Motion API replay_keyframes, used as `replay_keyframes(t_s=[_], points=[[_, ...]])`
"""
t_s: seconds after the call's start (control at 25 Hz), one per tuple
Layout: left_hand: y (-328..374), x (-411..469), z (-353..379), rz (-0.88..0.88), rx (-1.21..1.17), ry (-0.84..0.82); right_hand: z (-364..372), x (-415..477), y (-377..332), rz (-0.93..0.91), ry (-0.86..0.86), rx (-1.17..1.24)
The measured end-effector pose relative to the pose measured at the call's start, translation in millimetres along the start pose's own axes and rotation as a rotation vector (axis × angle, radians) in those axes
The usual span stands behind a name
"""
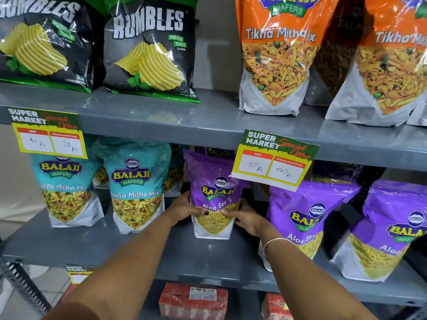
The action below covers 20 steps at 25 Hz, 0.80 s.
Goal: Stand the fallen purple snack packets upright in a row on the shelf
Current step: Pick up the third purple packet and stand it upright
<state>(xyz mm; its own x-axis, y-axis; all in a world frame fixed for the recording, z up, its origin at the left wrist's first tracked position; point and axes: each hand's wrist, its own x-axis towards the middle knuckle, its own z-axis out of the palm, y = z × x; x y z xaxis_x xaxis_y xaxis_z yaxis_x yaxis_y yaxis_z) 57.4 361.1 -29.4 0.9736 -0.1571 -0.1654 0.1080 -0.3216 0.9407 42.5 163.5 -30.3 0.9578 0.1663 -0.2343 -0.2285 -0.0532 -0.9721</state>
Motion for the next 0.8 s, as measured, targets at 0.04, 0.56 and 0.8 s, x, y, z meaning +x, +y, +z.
replay_keyframes(t_s=[0.04, 0.56, 0.8], points=[[1, 0, 0, -0.001, -0.008, 0.0, 1, -1, -3, -0.023, 0.0, -0.017], [-15, 3, -7, 0.008, -0.001, -0.058, 14, -11, 6, 0.068, 0.094, -0.144], [-12, -43, -2, -0.023, 0.071, -0.093, 28, -62, 16, 0.061, 0.123, -0.155]])
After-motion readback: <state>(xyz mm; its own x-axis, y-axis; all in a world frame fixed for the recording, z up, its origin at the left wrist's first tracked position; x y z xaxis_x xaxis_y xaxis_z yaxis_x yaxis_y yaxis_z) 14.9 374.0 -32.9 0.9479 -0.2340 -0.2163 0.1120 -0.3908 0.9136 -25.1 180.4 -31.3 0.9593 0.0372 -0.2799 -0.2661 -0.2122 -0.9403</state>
